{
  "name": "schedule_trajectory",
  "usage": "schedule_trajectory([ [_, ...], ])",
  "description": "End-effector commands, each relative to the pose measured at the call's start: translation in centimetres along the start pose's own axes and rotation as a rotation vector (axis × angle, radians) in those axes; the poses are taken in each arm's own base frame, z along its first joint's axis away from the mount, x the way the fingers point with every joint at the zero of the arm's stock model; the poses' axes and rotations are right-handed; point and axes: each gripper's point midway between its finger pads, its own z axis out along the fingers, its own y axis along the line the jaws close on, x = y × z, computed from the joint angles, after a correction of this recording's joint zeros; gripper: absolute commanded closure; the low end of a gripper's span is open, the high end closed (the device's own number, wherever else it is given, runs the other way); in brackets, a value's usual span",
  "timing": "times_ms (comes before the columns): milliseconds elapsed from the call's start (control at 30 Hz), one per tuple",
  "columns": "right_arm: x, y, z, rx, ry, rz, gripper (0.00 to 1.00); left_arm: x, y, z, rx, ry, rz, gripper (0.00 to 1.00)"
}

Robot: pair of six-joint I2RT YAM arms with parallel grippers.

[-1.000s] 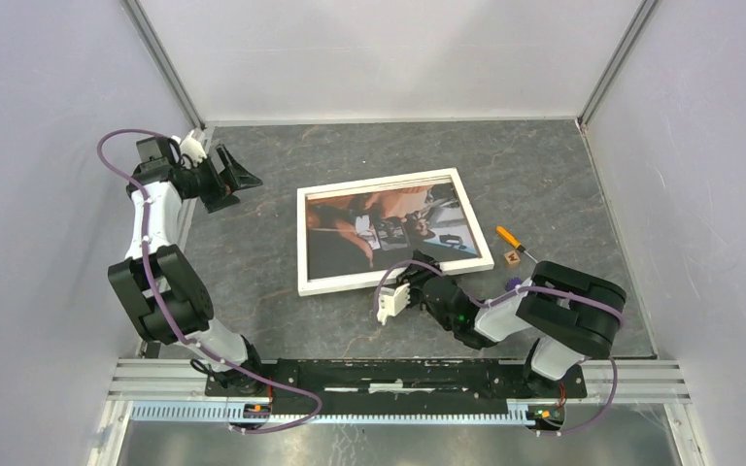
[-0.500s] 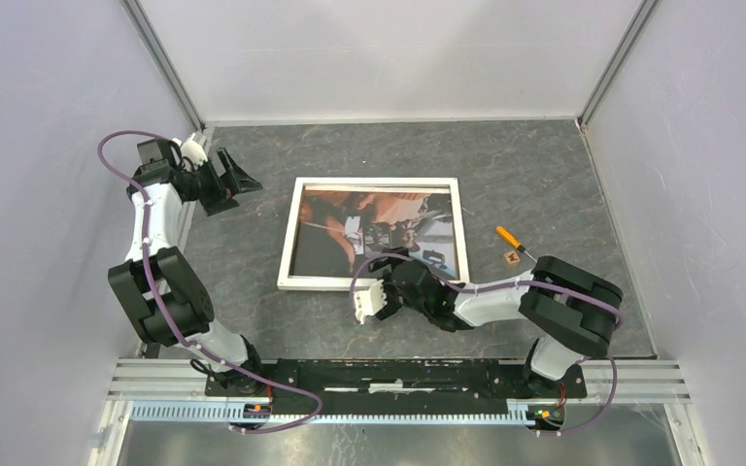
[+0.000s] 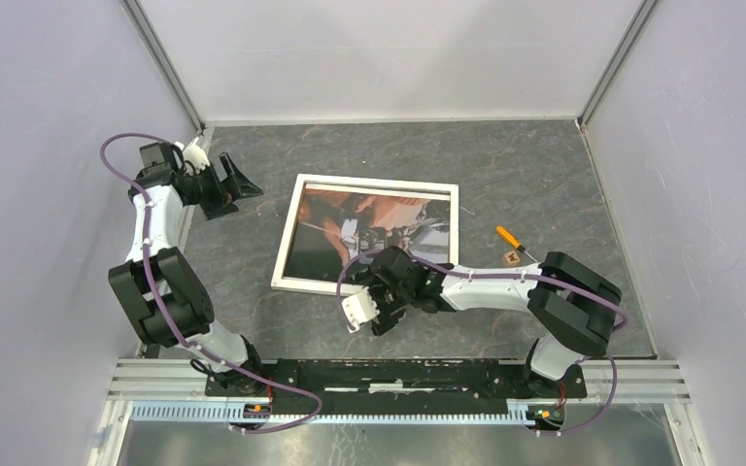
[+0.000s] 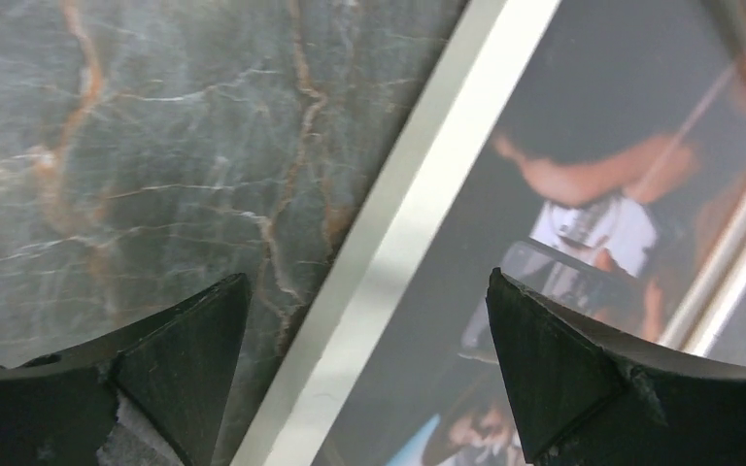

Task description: Take the photo out of the frame

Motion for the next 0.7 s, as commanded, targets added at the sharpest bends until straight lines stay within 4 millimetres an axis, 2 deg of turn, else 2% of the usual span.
schedule_trajectory([
  [0, -0.7, 2.9, -1.2, -0.205, -0.047, 0.087, 0.02, 0.1, -1.0, -1.5, 0.023, -0.014, 0.107, 0.0],
  [67, -1.8, 0.2, -2.3, -0.175, -0.101, 0.163, 0.02, 0.8, -1.8, -1.9, 0.065, 0.012, 0.192, 0.0],
  [133, -2.5, -4.1, -3.5, -0.134, -0.156, 0.279, 0.02, 2.5, -2.0, -2.2, 0.065, 0.07, 0.318, 0.0],
  [233, -0.6, -10.0, -4.8, -0.096, -0.163, 0.448, 0.02, 6.8, -1.5, -2.2, 0.056, 0.208, 0.526, 0.0],
  [300, 1.7, -13.1, -5.1, -0.064, -0.154, 0.546, 0.02, 9.7, -0.9, -2.2, 0.044, 0.281, 0.647, 0.0],
  [433, 7.6, -17.7, -5.2, 0.017, -0.13, 0.738, 0.02, 14.2, -0.4, -2.2, 0.021, 0.359, 0.93, 0.0],
  [567, 12.8, -21.9, -5.3, 0.107, -0.124, 0.886, 0.02, 16.1, -0.9, -1.8, 0.015, 0.309, 1.174, 0.0],
  [667, 16.5, -23.7, -5.0, 0.159, -0.108, 0.985, 0.02, 17.3, -1.5, -1.0, 0.031, 0.281, 1.309, 0.0],
])
